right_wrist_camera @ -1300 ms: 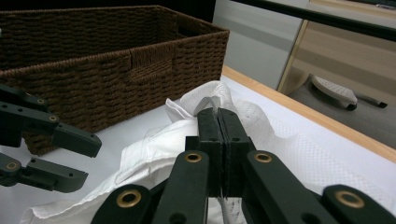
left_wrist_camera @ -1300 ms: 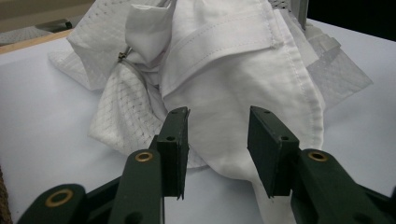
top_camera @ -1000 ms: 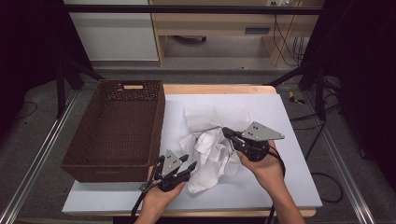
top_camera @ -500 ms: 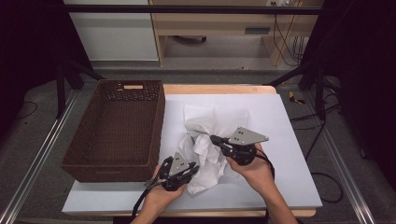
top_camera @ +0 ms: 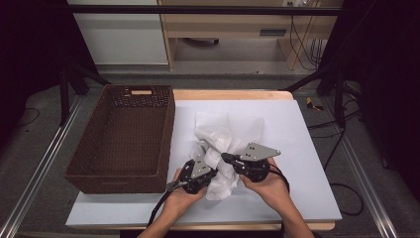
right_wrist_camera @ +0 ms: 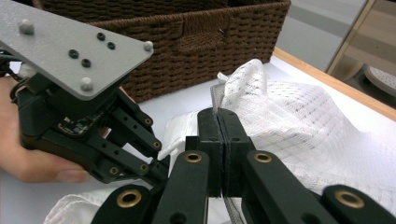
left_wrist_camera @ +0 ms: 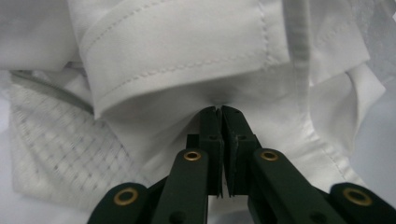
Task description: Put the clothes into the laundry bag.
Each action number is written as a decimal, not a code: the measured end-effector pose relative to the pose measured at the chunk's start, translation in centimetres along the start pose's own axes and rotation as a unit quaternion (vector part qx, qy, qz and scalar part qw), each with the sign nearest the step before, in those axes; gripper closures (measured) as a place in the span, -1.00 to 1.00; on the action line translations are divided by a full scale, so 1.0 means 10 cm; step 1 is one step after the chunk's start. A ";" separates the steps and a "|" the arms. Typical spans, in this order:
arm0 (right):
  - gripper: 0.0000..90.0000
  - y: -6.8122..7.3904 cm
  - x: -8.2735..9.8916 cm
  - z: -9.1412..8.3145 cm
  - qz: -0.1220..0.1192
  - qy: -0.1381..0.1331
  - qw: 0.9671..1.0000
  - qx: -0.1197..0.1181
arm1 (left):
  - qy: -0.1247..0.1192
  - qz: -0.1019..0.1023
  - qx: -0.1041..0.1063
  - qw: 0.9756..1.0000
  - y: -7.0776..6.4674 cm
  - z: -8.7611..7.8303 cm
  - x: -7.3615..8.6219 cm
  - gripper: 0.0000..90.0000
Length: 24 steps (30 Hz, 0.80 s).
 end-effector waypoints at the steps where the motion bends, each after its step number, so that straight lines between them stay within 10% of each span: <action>1: 0.99 -0.01 0.01 0.00 0.002 0.000 1.000 0.001 | 0.000 0.004 0.000 1.000 -0.01 0.02 -0.01 0.96; 24: 0.99 -0.01 0.24 0.01 0.001 0.039 0.999 -0.005 | -0.045 -0.045 0.014 0.998 0.05 0.24 -0.20 1.00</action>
Point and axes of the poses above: each handheld gripper's, and its own axes: z roughly forward along the jaws, x roughly out of its underside, y roughly to its left, the point moved 3 cm from there along z, roughly forward along the jaws, and after that the axes turned 6 degrees about -x, right-handed, at the moved point
